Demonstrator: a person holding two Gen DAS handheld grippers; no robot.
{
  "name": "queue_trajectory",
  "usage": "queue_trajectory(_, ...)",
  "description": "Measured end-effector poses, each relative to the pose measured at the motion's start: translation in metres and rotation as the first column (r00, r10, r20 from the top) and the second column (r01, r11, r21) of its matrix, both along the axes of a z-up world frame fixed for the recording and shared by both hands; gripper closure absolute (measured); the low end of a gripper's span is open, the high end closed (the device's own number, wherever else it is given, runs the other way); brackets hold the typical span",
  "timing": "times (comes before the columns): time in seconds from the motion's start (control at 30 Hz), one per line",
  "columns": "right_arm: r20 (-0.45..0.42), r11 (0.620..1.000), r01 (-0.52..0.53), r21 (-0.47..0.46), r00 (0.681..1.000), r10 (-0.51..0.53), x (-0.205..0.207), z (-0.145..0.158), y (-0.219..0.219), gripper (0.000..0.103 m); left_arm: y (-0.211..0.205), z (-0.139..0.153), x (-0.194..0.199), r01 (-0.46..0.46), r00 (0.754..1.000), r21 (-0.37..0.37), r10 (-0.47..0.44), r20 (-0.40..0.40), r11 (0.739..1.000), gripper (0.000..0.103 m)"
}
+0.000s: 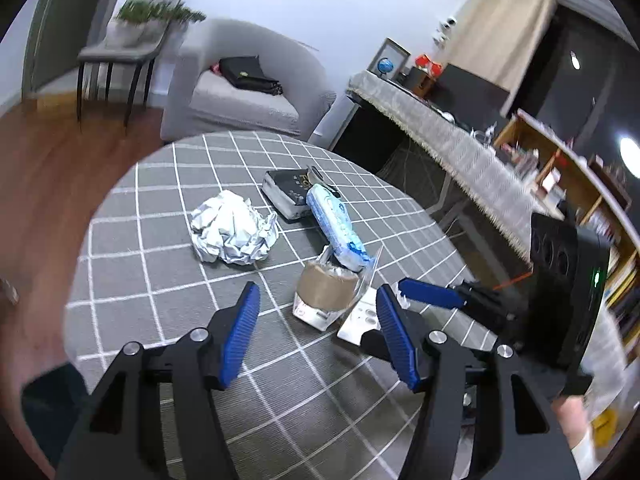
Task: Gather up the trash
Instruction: 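Grasp the red-white SanDisk package with the right tool while the left tool grasps the brown cardboard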
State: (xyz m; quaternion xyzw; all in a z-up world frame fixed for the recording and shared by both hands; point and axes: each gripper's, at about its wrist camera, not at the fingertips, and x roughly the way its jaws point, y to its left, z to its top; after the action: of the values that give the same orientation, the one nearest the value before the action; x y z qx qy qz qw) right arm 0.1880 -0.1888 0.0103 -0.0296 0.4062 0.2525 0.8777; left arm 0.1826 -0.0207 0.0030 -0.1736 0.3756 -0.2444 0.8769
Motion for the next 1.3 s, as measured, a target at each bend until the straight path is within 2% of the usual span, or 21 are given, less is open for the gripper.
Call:
queue_trajectory(0.23,0.005,1.000,-0.002,-0.020,1.000,0.002,0.000,0.000,0.001,0.022,0.000,-0.004,0.009,-0.016,0.998,-0.116,0.009,-0.059,0.993,0.046)
queue_trajectory(0.33,0.008,0.999,-0.005,-0.034,1.000,0.006,-0.002,-0.002,0.003,0.022,-0.002,-0.006,0.013,-0.033,0.997,-0.129,0.024,-0.074,0.991,0.051)
queue_trajectory(0.4,0.008,0.999,-0.010,-0.033,1.000,0.010,-0.002,-0.002,0.002,0.022,-0.003,-0.009,0.016,-0.040,0.996,-0.136,0.028,-0.085,0.990,0.062)
queue_trajectory(0.53,0.013,1.000,0.001,-0.019,1.000,-0.001,-0.002,0.000,-0.002,0.023,-0.003,-0.005,0.015,-0.061,0.996,-0.117,0.052,-0.073,0.991,0.068)
queue_trajectory(0.93,-0.044,1.000,0.003,-0.018,0.999,-0.004,0.018,-0.015,-0.002,0.022,0.003,-0.007,0.016,-0.059,0.996,-0.131,0.048,-0.081,0.990,0.069)
queue_trajectory(1.1,-0.026,0.999,-0.005,-0.036,1.000,0.004,0.020,-0.014,0.003,0.022,0.007,-0.009,0.017,-0.059,0.995,-0.154,0.045,-0.094,0.986,0.069)
queue_trajectory(1.17,-0.015,0.998,-0.013,-0.061,1.000,0.012,0.018,-0.014,0.007,0.029,0.009,-0.010,0.017,-0.060,0.994,-0.161,0.044,-0.099,0.985,0.069)
queue_trajectory(1.3,0.006,0.996,-0.019,-0.092,1.000,0.020,0.014,-0.011,0.012,0.029,0.012,-0.009,0.015,-0.060,0.994,-0.158,0.045,-0.101,0.986,0.070)
